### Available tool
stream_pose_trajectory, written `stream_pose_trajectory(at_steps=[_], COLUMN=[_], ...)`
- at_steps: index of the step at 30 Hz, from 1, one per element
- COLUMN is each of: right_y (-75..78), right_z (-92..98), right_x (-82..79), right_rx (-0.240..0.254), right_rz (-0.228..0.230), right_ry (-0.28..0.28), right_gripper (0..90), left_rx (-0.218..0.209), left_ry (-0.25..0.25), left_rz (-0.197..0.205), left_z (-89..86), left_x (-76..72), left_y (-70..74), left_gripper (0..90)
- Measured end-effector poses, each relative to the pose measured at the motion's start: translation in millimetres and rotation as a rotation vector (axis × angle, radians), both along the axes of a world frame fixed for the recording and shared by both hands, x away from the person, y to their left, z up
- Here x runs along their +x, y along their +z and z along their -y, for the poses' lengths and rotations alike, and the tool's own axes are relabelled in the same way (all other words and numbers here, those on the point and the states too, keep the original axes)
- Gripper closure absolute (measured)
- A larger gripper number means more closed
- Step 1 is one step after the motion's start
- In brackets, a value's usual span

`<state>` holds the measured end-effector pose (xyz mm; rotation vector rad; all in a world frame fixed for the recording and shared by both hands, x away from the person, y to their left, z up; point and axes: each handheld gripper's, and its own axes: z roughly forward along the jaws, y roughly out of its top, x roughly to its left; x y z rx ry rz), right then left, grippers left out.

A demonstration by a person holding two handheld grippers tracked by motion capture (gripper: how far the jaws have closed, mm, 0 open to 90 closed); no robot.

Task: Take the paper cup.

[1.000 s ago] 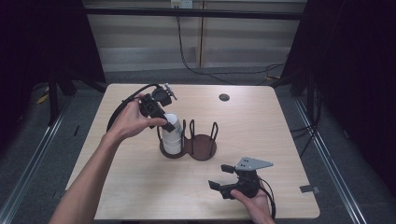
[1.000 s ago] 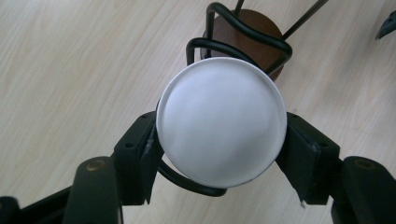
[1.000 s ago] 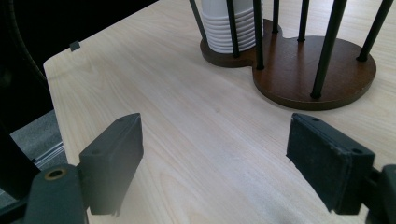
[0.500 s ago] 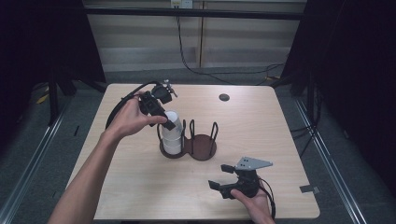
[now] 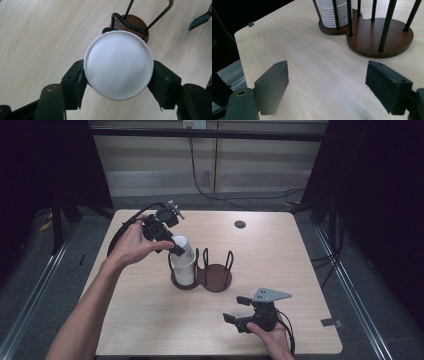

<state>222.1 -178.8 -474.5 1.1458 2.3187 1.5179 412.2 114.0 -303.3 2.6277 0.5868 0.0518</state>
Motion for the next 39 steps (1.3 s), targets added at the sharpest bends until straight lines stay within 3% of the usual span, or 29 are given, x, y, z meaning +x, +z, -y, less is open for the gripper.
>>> stream_pose_trajectory(at_steps=[28, 39], right_y=[-0.6, -1.5], right_z=[-0.2, -1.2], right_x=[0.6, 1.6], right_rx=[0.003, 0.000], right_rz=[-0.003, -0.006], right_ry=[-0.008, -0.013], right_gripper=[18.2, 18.2], left_rx=[-0.130, -0.224], left_ry=[0.025, 0.052], left_rz=[0.053, 0.074], left_z=[-21.4, -34.4], left_x=[-14.6, -18.8], left_y=[19.9, 16.7], left_gripper=[36.4, 36.4])
